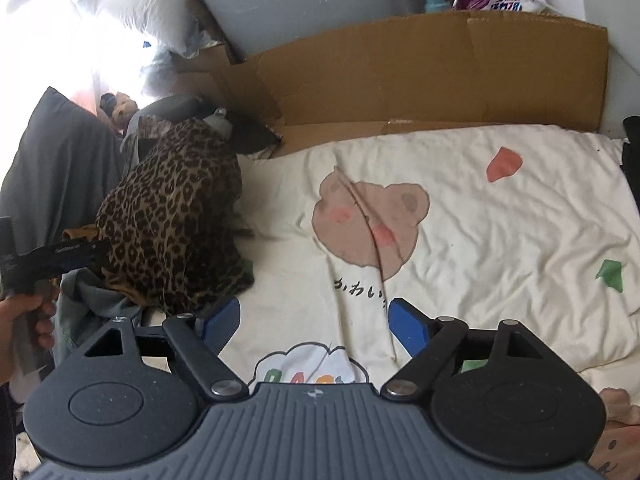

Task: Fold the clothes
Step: 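Move the left tool to the leopard-print garment and close on it, then lift the leopard garment with the left tool while the right tool grasps its other edge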

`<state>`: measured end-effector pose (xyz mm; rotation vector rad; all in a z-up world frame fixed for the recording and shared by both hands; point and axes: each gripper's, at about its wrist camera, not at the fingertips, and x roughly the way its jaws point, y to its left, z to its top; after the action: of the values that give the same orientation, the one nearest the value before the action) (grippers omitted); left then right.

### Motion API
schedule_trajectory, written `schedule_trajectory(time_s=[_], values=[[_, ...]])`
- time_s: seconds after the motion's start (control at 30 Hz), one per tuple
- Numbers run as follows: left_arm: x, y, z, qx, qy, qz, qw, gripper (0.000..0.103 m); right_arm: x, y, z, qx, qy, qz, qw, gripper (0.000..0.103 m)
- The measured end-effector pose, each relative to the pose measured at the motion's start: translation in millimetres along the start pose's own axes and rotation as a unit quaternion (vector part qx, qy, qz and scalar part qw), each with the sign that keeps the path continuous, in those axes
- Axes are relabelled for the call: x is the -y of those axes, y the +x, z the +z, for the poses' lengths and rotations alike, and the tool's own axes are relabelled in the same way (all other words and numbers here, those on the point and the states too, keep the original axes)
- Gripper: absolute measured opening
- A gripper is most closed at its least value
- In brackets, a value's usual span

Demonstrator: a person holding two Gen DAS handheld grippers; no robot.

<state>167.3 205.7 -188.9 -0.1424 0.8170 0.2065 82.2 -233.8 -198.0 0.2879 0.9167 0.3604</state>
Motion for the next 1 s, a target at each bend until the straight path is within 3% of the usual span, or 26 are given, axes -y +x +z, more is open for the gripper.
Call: schedule_trajectory(time_s=[0.23, 0.37, 0.53, 0.63, 0.8, 0.93, 1.0], values=[[-13, 25, -4, -0.003, -0.018, 0.006, 0.9998, 0.062, 11, 14, -7, -0.021, 0.011, -0.01, 1.0, 0.084], [-19, 35, -4, -0.003, -0.028, 0.007, 0.9996, 0.067, 13, 17, -6, -0.026, 0.006, -0.011, 1.0, 0.084], [-25, 42, -2, 0.009, -0.039, -0.016, 0.9991, 0.07, 14, 25, -6, -0.033, 0.006, -0.014, 0.999, 0.084], [-29, 44, 0, 0.012, -0.052, -0.025, 0.9982, 0.056, 13, 26, -7, -0.035, 0.003, -0.013, 0.999, 0.084], [-33, 32, -2, 0.031, -0.068, -0.036, 0.9966, 0.014, 12, 27, -8, -0.036, 0.004, -0.014, 0.999, 0.084], [-27, 19, -4, 0.046, -0.063, -0.048, 0.9958, 0.003, 9, 29, -8, -0.041, 0.0, -0.013, 0.999, 0.084], [-24, 12, -5, 0.047, -0.065, -0.064, 0.9948, 0.002, 7, 30, -9, -0.042, -0.003, -0.011, 0.999, 0.084]])
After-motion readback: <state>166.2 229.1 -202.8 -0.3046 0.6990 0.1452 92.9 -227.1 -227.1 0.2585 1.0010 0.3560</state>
